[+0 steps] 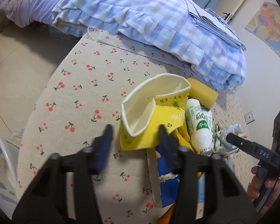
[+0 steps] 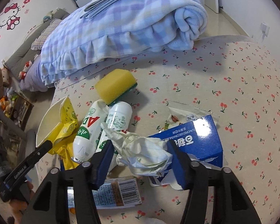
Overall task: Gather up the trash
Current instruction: 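Reach the left gripper to the yellow paper cup and grasp it while the right gripper grasps crumpled tissue, then carry the yellow cup and tissue over the wastebasket and open both grippers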
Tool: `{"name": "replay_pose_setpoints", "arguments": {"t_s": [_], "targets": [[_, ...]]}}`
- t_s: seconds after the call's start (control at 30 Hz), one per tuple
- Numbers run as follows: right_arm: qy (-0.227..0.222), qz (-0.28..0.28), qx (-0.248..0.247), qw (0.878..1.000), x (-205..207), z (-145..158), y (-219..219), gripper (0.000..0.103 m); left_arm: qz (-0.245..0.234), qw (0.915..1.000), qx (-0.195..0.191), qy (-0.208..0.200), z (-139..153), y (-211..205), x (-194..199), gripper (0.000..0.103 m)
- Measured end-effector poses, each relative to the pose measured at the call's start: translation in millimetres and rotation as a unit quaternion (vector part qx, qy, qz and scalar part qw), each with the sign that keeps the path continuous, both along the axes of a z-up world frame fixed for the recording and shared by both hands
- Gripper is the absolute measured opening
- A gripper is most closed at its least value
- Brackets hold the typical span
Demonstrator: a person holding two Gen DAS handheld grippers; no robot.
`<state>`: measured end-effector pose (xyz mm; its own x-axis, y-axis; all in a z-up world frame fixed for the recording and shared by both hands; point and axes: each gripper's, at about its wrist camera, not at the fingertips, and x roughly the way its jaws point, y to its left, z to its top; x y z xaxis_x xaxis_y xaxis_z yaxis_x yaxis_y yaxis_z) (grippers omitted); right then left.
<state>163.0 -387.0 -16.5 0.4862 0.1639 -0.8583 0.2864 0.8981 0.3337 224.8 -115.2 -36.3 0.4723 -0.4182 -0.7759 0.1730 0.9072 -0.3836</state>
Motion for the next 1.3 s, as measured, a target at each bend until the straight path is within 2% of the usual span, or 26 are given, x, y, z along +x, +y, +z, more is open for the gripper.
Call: {"name": "replay_pose_setpoints", "arguments": {"t_s": [0.07,0.2,0.37,0.77,1.0,1.3], "targets": [[-0.002,-0.001,-0.001,1.000,-2.3,1.7,-1.0,0.045,0.007,0.9999,0.001,0.007,-1.8,2.0,0.8,0.024],[-0.013,-0.001,-0.004,1.000,-8.4,10.5,-1.7,0.039,0.023,0.9997,0.002,0.008,-0.1,7.8,-2.5,0.019],[-0.031,0.000,-0.022,0.999,-17.9,27.9,-0.5,0.038,0.034,0.9994,-0.002,-0.005,12.3,19.1,-11.5,0.018],[-0.077,-0.007,-0.027,0.997,-45.6,71.9,7.8,0.037,0.054,0.9982,-0.008,-0.026,42.0,62.3,-45.8,0.018],[-0.095,0.018,-0.032,0.995,-63.2,88.3,38.7,0.037,0.075,0.9965,0.006,-0.035,48.7,103.1,-70.5,0.018],[-0.099,0.057,-0.026,0.993,-76.2,89.8,88.5,0.037,0.123,0.9917,0.028,-0.026,41.1,166.7,-102.6,0.018]]}}
